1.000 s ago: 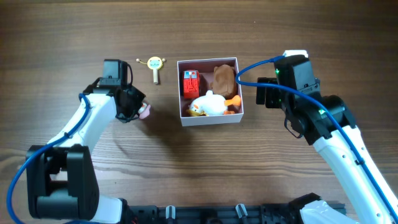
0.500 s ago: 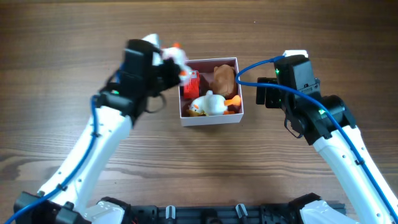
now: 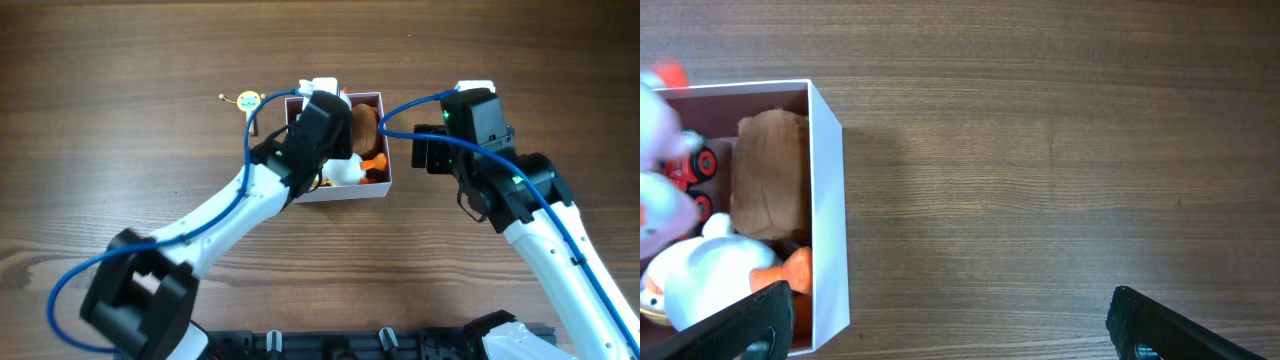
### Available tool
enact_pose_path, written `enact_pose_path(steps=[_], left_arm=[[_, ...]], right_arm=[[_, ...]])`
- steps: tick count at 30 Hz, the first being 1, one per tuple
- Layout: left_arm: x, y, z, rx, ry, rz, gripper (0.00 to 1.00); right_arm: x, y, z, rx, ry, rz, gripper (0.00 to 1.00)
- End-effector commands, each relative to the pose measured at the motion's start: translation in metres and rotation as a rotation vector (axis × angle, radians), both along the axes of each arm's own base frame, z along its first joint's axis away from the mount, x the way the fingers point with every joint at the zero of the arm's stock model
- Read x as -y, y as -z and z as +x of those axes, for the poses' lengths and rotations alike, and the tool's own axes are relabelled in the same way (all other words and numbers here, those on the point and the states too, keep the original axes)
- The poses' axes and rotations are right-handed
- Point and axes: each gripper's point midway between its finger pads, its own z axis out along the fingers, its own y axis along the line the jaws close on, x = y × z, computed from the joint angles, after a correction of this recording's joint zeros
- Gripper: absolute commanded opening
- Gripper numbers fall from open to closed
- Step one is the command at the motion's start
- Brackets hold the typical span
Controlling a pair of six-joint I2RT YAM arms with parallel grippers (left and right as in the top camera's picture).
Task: Pack container
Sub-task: 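Carry the duck toy into the box and release it, then withdraw the left gripper and reach to the yellow cat-face rattle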
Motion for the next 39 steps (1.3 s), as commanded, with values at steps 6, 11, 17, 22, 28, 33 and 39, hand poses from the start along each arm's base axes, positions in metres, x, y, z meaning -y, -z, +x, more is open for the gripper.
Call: enact_pose_path(steps=[6,11,17,22,28,33,39], left_arm=[[-0.005,0.019,0.010,0.005,0.015,0.081,0.20],[-0.005,0.019,0.010,0.004,0.014,0.082,0.66],[-0.005,0.015,0.011,0.012,0.014,0.077,0.64],[-0.021,-0.021,0.016,0.098,-0.057,0.091,0.56],[-0.106,-0.047,0.021,0.160,-0.322,0.293,0.51],[-0.152,-0.037,0.033,0.087,-0.425,0.251,0.55],[-0.170,-0.023,0.064,0.006,-0.352,-0.013,0.67]], right_arm=[[0.001,-0.011,0.003,0.030,0.016,0.014,0.99],[0.001,-0.011,0.003,0.030,0.016,0.014,0.99],[0.001,-0.011,0.003,0.030,0.016,0.014,0.99],[0.001,-0.011,0.003,0.030,0.016,0.014,1.00],[0.001,-0.011,0.003,0.030,0.016,0.014,1.00],[0.001,-0.011,0.003,0.030,0.016,0.014,1.00],[0.001,-0.011,0.003,0.031,0.016,0.014,1.00]])
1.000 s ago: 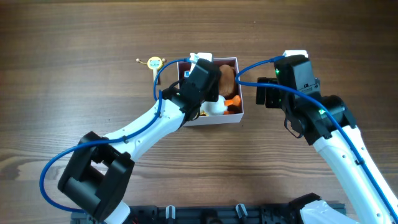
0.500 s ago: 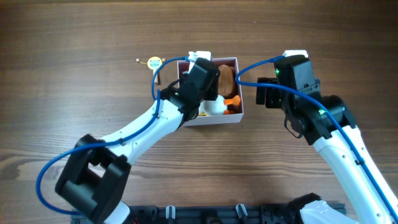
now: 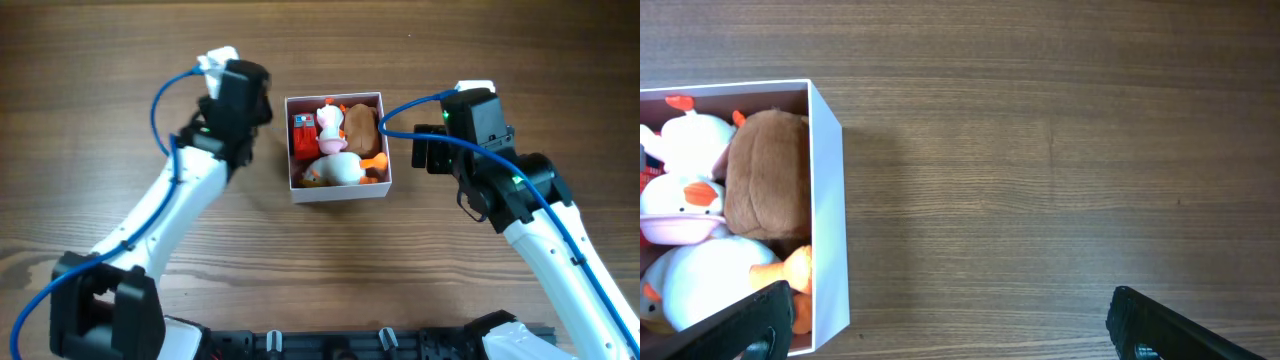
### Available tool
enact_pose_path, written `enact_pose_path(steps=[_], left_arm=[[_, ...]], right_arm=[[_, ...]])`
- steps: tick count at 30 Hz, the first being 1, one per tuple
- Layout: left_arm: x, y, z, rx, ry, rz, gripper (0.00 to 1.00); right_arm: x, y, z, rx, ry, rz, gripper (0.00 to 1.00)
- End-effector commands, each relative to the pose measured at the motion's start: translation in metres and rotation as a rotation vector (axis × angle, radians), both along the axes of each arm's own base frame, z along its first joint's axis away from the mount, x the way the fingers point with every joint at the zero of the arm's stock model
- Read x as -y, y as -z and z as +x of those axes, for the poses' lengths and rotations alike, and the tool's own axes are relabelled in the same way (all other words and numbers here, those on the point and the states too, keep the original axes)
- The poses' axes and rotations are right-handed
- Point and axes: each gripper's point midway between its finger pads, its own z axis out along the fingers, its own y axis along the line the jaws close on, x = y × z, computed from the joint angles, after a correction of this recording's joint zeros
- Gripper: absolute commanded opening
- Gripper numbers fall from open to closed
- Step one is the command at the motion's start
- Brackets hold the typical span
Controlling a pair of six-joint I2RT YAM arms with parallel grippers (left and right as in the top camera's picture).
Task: Pack container
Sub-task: 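Withdraw the left gripper and reach to the yellow cat-face rattle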
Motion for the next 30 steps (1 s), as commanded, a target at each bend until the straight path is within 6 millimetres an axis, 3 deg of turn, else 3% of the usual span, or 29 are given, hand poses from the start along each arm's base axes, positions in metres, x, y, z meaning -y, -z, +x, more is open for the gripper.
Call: enact_pose_path(steps=[1,5,10,14,19,22,30], left_arm=[[0.001,0.016,0.018,-0.036,0.083,-0.181,0.66],[-0.006,0.056,0.025,-0.111,0.130,-0.097,0.61],[-0.006,0.114,0.022,-0.231,0.145,-0.061,0.64],[-0.006,0.141,0.020,-0.279,0.146,-0.053,0.64],[-0.004,0.158,0.019,-0.306,0.151,-0.049,0.63],[-0.002,0.158,0.019,-0.304,0.197,-0.012,0.53],[0.001,0.156,0.021,-0.295,0.260,0.036,0.52]], right_arm=[[0.001,-0.011,0.003,0.030,0.016,0.013,1.00],[0.001,-0.011,0.003,0.030,0.016,0.013,1.00],[0.001,-0.011,0.003,0.030,0.016,0.013,1.00],[0.001,-0.011,0.003,0.030,0.016,0.013,1.00],[0.001,-0.011,0.003,0.030,0.016,0.013,0.99],[0.001,-0.011,0.003,0.030,0.016,0.013,1.00],[0.001,-0.011,0.003,0.030,0.016,0.013,1.00]])
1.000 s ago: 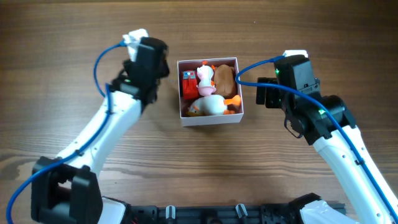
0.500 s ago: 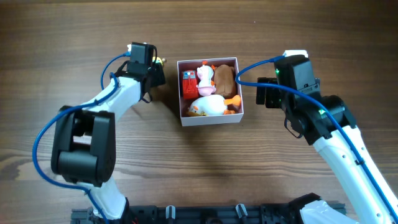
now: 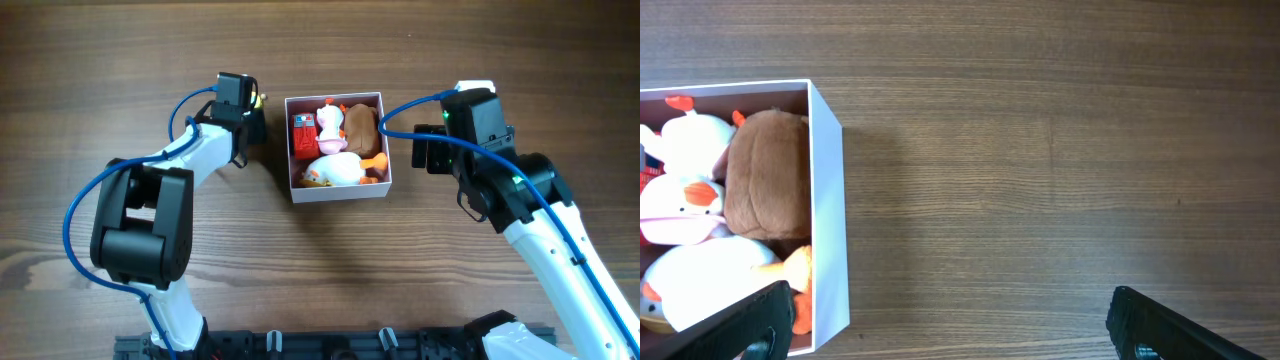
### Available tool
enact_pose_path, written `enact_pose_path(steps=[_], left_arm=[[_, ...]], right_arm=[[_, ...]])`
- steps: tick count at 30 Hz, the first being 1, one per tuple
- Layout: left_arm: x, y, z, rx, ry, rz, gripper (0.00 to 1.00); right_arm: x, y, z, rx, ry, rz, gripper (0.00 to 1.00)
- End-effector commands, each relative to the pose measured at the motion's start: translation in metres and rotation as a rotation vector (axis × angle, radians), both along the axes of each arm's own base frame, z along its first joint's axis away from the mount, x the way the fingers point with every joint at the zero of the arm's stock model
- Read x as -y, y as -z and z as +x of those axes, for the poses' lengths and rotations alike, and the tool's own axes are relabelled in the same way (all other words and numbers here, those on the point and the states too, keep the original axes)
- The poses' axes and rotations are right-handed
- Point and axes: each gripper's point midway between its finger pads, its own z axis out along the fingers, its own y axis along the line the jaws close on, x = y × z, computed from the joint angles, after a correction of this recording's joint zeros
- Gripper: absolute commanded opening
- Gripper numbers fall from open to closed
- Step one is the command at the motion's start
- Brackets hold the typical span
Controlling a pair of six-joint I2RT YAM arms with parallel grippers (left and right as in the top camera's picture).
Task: Pack container
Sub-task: 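Withdraw the left gripper and reach to the yellow cat-face rattle, then grasp the rattle handle and lift it over the box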
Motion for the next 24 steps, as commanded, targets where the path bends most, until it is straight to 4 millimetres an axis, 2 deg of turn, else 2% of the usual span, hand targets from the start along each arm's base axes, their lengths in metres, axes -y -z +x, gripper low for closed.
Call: enact_pose_path(steps=[1,6,12,18,21,24], left_arm=[[0.006,0.003,0.005,0.007,0.062,0.016,0.51],[0.007,0.003,0.007,0.018,0.068,0.017,0.52],[0.007,0.012,0.009,0.013,0.068,0.018,0.54],[0.007,0.016,0.007,0.001,0.068,0.020,0.30],[0.007,0.016,0.005,-0.004,0.067,0.021,0.09],[0.007,0.011,0.007,0.007,0.067,0.020,0.07]], right_arm=[[0.001,-0.011,0.003,0.031,0.016,0.014,0.99],[0.001,-0.011,0.003,0.030,0.016,0.014,1.00],[0.001,-0.011,0.003,0.030,0.016,0.014,0.99],[0.001,-0.011,0.003,0.030,0.016,0.014,0.99],[0.001,-0.011,0.003,0.031,0.016,0.014,0.99],[0.001,-0.011,0.003,0.030,0.016,0.014,1.00]])
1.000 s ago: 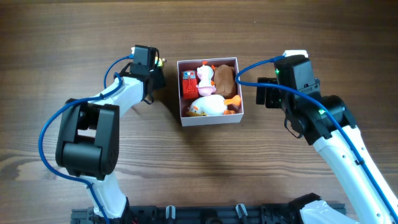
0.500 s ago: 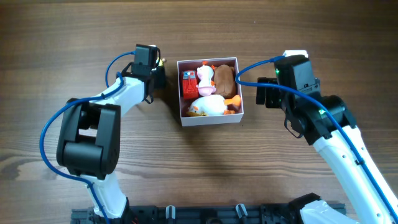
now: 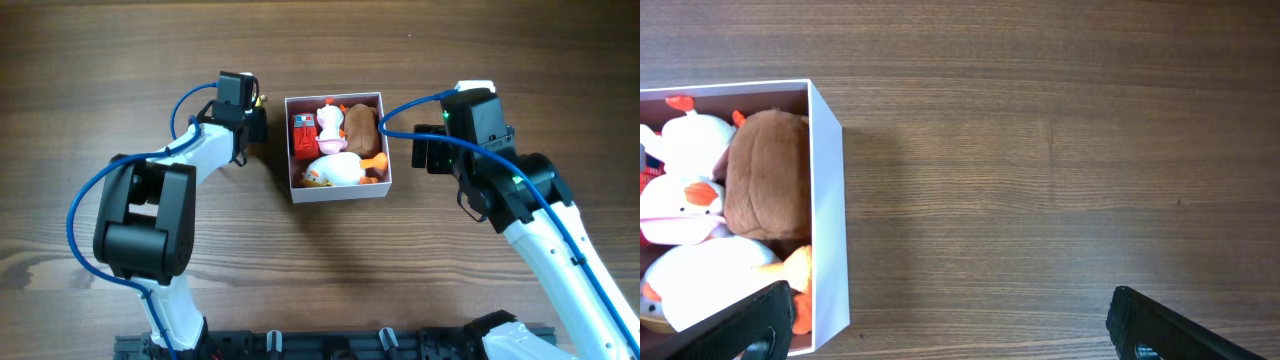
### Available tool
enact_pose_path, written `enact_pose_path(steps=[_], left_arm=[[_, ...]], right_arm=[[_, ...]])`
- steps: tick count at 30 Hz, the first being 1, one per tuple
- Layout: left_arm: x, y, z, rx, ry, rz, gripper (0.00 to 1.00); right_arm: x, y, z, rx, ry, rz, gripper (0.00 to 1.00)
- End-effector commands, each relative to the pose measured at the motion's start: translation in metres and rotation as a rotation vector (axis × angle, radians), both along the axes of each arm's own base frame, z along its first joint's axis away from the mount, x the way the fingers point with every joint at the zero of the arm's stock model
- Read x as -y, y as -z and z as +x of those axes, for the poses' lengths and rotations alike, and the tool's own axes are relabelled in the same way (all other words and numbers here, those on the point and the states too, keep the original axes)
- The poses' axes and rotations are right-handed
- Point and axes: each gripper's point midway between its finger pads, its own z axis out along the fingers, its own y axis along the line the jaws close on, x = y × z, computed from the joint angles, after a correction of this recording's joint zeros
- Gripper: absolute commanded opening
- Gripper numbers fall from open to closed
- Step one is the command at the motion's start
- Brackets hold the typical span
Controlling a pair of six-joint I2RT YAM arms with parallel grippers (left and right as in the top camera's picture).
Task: Pack container
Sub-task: 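Grasp the rattle handle and lift it over the box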
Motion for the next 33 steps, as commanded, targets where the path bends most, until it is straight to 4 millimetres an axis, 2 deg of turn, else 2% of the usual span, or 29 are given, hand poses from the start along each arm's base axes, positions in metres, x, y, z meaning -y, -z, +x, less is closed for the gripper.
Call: enact_pose_path(steps=[1,5,9,12,16,18,20,24,26,33], left_arm=[[0.004,0.002,0.000,-0.009,0.011,-0.003,0.07],[-0.004,-0.032,0.007,0.067,-0.018,0.024,0.04],[0.004,-0.088,0.007,0.169,-0.008,-0.004,0.04],[0.026,-0.129,-0.004,0.232,0.036,-0.030,0.04],[0.067,-0.162,-0.033,0.259,0.140,-0.051,0.04],[0.089,-0.167,-0.053,0.236,0.179,-0.066,0.04],[0.104,-0.159,-0.077,0.162,0.135,-0.113,0.04],[0.114,-0.133,-0.120,-0.017,0.036,-0.149,0.04],[0.121,-0.126,-0.137,-0.075,0.038,-0.153,0.04],[0.153,-0.119,-0.173,-0.154,0.121,-0.174,0.04]], right_arm=[[0.001,-0.011,0.003,0.030,0.016,0.014,0.99],[0.001,-0.011,0.003,0.030,0.016,0.014,1.00],[0.001,-0.011,0.003,0.030,0.016,0.014,0.99],[0.001,-0.011,0.003,0.031,0.016,0.014,1.00],[0.001,-0.011,0.003,0.031,0.016,0.014,0.99],[0.001,-0.011,0.003,0.030,0.016,0.014,0.99],[0.001,-0.011,0.003,0.030,0.016,0.014,1.00],[0.001,-0.011,0.003,0.030,0.016,0.014,1.00],[0.001,-0.011,0.003,0.030,0.016,0.014,0.99],[0.001,-0.011,0.003,0.030,0.016,0.014,1.00]])
